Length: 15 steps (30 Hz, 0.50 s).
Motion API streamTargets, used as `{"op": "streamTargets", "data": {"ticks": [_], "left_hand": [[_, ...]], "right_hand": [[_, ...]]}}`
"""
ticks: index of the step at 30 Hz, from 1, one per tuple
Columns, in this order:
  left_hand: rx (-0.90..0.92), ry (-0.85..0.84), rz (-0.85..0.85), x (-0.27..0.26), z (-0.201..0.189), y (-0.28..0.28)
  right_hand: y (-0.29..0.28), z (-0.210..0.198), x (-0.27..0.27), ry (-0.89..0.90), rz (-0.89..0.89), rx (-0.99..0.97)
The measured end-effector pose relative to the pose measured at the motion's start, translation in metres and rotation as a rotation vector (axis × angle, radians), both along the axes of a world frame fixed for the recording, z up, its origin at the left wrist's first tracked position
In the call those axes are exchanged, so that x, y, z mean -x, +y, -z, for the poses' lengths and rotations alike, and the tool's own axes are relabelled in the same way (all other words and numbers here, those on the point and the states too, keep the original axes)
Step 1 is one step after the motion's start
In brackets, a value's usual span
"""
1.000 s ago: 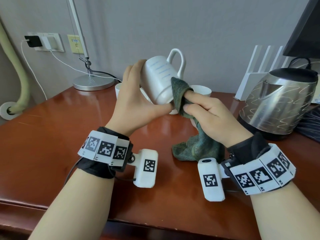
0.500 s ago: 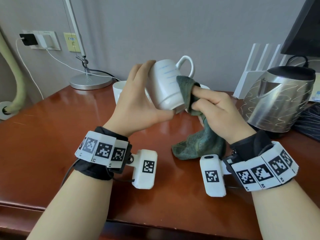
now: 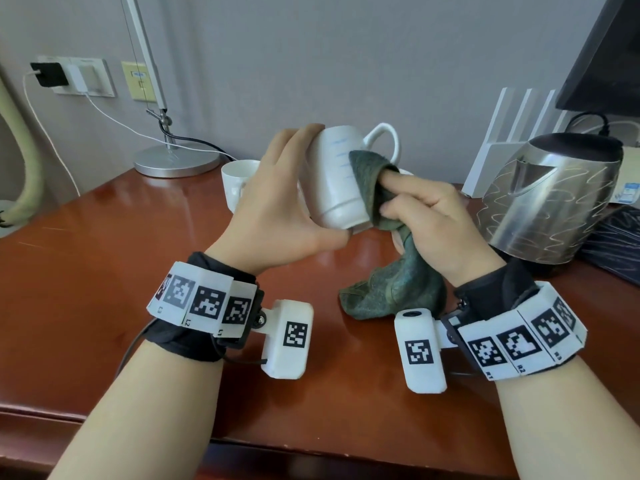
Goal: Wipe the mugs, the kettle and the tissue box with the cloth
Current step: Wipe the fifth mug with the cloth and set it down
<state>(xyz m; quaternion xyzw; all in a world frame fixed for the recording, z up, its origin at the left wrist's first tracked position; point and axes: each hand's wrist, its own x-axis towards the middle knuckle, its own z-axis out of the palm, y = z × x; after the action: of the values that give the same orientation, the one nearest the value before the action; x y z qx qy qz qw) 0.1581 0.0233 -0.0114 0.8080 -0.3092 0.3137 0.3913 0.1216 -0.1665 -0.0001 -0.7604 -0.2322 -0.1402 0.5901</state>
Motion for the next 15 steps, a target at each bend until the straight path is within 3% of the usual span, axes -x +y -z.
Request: {"op": "streamTargets", "data": {"ticks": [6, 11, 15], "left_hand": [[-0.023, -0.010, -0.008, 0.001, -0.002, 0.004], [-0.006, -0.002, -0.003, 0.002, -0.003, 0.003], [-0.096, -0.029, -0.026, 0.003, -0.001, 0.001]], "right_hand": [[0.004, 0.000, 0.009, -0.009, -0.113, 0.296], [-0.007, -0.003, 0.004, -0.058, 0.029, 0.153], [0.001, -0.004, 0.007, 0.007, -0.049, 0.253]]}}
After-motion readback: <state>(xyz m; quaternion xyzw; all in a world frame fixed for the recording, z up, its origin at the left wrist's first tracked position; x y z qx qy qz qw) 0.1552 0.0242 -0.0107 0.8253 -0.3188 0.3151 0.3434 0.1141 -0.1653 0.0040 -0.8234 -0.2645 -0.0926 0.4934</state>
